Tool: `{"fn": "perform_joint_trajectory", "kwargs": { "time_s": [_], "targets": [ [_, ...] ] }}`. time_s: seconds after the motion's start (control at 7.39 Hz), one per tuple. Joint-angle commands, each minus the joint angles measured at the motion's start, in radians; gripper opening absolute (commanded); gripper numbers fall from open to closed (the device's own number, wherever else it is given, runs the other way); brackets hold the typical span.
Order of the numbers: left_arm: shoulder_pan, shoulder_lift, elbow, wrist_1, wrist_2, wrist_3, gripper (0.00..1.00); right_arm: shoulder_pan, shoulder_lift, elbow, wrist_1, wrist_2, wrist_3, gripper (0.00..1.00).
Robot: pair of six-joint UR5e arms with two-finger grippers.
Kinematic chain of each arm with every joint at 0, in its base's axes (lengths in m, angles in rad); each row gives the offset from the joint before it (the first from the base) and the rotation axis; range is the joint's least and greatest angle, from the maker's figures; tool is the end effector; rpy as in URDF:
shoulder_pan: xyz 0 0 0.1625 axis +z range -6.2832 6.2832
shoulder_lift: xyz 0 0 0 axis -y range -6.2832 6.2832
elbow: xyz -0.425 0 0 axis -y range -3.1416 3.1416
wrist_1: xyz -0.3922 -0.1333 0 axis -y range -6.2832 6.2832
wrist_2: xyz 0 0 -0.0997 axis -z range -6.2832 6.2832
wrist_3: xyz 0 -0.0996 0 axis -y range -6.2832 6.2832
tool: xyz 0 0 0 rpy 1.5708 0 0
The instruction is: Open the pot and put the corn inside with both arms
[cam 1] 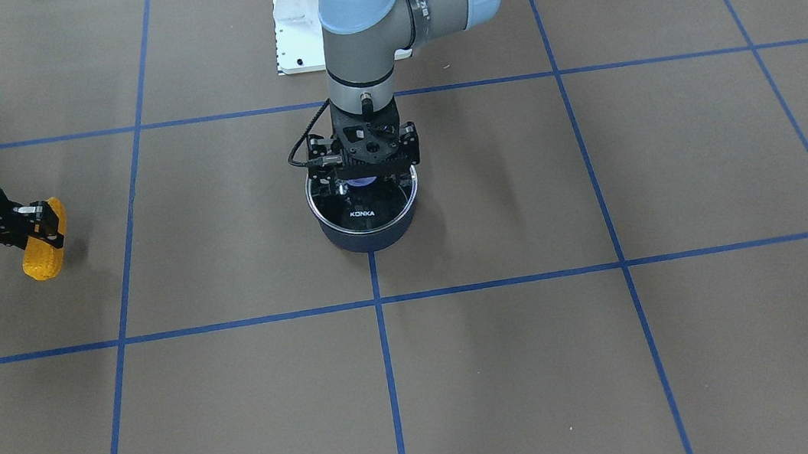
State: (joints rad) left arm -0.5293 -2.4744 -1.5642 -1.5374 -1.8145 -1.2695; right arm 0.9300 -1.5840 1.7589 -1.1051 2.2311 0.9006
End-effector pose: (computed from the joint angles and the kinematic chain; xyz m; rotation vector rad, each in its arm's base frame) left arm 0.5636 -0.4563 0.1060 0.1377 0.8783 -0.1076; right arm -0.2455 -0.4500 0.5227 -0.0014 -0.8851 0.0312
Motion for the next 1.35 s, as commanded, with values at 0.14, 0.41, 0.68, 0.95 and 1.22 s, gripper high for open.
{"fn": "perform_joint_trajectory", "kwargs": {
  "time_s": [0.14,0.41,0.68,0.95,1.22],
  "targets": [
    [0.014,0.006,0.000,0.000,0.009,0.005,0.95,0.029,0.018,-0.004,-0.004,0.013,-0.002,0.31],
    [0.014,0.008,0.001,0.000,0.009,0.009,0.79,0.035,0.018,-0.003,-0.004,0.025,0.000,0.31],
    [0.014,0.006,0.001,0.002,0.007,0.007,0.63,0.039,0.032,-0.004,-0.004,0.025,0.000,0.33],
    [0.014,0.006,-0.003,0.002,0.001,0.009,0.57,0.043,0.036,-0.003,-0.021,0.025,0.000,0.33],
    [0.014,0.008,-0.007,0.002,0.001,0.010,0.57,0.049,0.061,0.001,-0.054,0.027,0.000,0.33]
  ]
}}
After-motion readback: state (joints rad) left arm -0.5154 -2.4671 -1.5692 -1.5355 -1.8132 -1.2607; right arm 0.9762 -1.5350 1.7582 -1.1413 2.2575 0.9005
